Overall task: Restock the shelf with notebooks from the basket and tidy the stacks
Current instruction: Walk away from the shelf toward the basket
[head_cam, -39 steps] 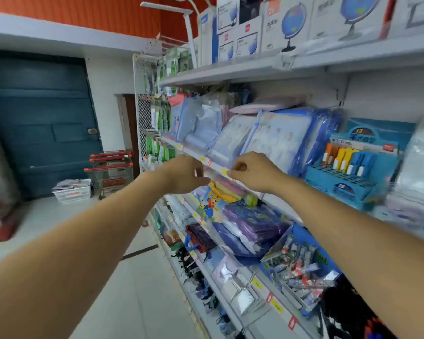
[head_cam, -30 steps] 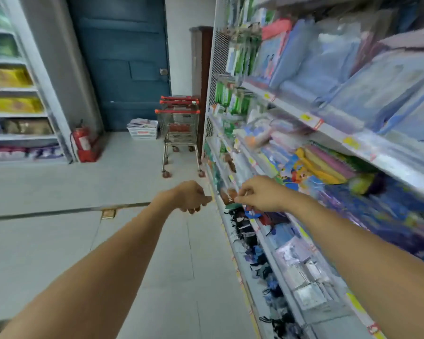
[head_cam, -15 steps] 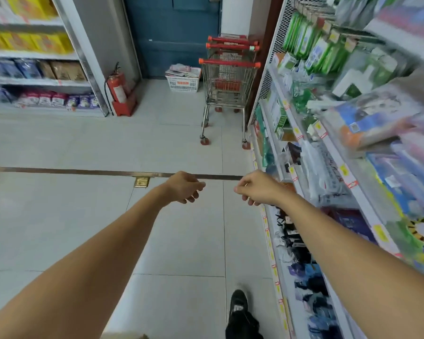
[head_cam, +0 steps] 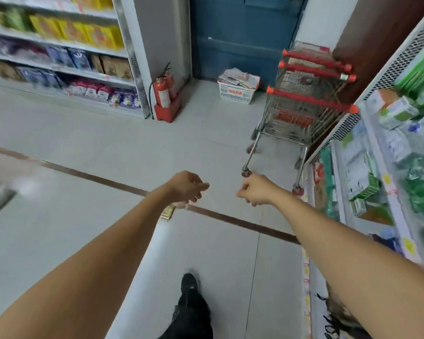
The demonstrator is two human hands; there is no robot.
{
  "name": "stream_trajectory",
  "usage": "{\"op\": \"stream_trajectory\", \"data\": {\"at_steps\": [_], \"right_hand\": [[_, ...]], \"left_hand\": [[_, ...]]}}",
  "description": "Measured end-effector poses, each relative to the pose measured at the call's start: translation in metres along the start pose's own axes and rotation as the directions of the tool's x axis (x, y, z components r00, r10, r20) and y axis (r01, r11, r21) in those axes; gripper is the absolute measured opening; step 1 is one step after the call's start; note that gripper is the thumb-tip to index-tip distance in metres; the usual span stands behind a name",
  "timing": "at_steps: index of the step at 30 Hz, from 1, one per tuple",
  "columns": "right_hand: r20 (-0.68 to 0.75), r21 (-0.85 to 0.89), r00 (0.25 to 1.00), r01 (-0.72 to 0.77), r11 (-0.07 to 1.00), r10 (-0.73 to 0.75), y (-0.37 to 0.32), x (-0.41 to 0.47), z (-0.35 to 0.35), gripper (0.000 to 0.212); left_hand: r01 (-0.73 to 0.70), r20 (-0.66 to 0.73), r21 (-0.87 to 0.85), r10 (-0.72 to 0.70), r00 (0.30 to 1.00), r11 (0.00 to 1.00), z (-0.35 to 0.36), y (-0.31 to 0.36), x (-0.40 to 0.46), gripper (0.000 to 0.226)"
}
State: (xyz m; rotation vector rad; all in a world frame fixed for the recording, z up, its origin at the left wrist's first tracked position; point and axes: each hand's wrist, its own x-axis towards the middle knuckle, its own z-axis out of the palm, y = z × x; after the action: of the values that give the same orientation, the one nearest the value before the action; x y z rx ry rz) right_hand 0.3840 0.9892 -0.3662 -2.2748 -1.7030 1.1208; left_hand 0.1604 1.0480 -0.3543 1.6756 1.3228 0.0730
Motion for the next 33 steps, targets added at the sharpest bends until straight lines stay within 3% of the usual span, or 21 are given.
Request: {"op": "stream_trajectory", "data": {"at_steps": [6, 12, 15, 21, 25, 27, 33], "right_hand": [[0.016, -0.016, 0.995, -0.096, 0.995, 0.097, -0.04, 0.186, -0.071, 0.038], [-0.046, 0.127, 0.989, -0.13, 0.983, 0.137, -0.06, 0.357, -0.177, 0.041], [-0.059, 0.107, 0.992, -0.103, 0.989, 0.11, -0.056, 0.456, -0.223, 0.04], [0.029, 0.177, 0.979, -0.203, 0.963, 0.201, -0.051, 0.645, -0.317, 0.041], [0.04, 0.207, 0.962, -0.274, 0.939, 0.271, -0.068, 0.757, -0.387, 0.026], [0.059, 0.192, 0.955, -0.296, 0.936, 0.29, -0.072, 0.819, -0.421, 0.028], [0.075, 0.172, 0.925, -0.381, 0.909, 0.373, -0.063, 1.014, -0.514, 0.028]], "left_hand": [[0.067, 0.065, -0.012, -0.066, 0.996, 0.998, -0.108, 0.001, 0.184, 0.033], [0.066, 0.125, 0.071, -0.074, 0.989, 0.995, -0.202, 0.069, 0.373, 0.034], [0.064, 0.131, 0.105, -0.078, 0.988, 0.992, -0.234, 0.109, 0.481, 0.034], [0.112, 0.104, 0.105, -0.123, 0.987, 0.988, -0.306, 0.173, 0.673, 0.032], [0.109, 0.081, 0.091, -0.116, 0.99, 0.99, -0.365, 0.208, 0.792, 0.028], [0.116, 0.074, 0.075, -0.121, 0.99, 0.99, -0.394, 0.221, 0.859, 0.026], [0.159, 0.133, 0.044, -0.163, 0.978, 0.986, -0.453, 0.249, 1.082, 0.023]]}}
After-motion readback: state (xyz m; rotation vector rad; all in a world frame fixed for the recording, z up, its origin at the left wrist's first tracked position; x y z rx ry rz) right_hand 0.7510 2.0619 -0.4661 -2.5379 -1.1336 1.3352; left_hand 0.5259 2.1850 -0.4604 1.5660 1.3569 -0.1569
